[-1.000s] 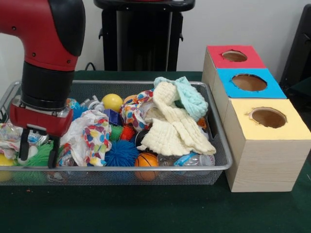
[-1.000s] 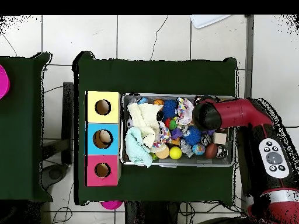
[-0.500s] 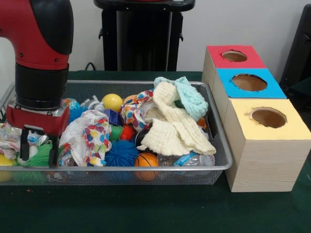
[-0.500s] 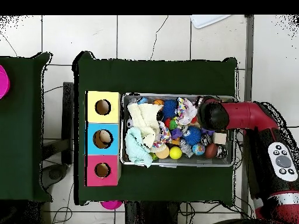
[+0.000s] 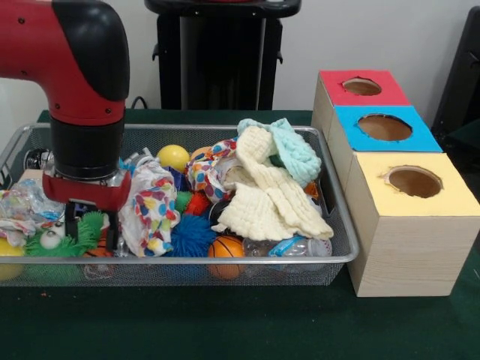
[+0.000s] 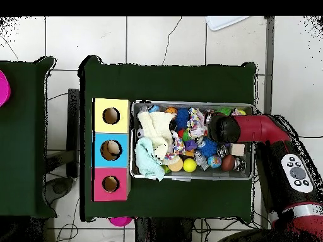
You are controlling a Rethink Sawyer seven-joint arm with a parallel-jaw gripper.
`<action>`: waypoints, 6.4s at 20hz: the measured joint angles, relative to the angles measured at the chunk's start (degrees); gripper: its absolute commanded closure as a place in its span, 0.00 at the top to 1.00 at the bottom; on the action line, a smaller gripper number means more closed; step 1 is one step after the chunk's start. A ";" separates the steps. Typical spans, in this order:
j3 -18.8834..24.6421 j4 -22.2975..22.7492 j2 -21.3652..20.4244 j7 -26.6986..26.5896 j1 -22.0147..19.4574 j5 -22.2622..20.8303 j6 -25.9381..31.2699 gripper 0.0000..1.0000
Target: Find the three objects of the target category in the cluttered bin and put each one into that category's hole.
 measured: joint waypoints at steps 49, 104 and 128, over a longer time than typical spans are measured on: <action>0.65 3.44 1.62 0.00 -2.30 1.56 -5.38 1.00; 4.88 13.52 -2.68 -0.01 -6.43 7.55 -5.90 0.00; 16.97 20.73 -2.63 -0.01 -14.52 15.81 7.62 0.00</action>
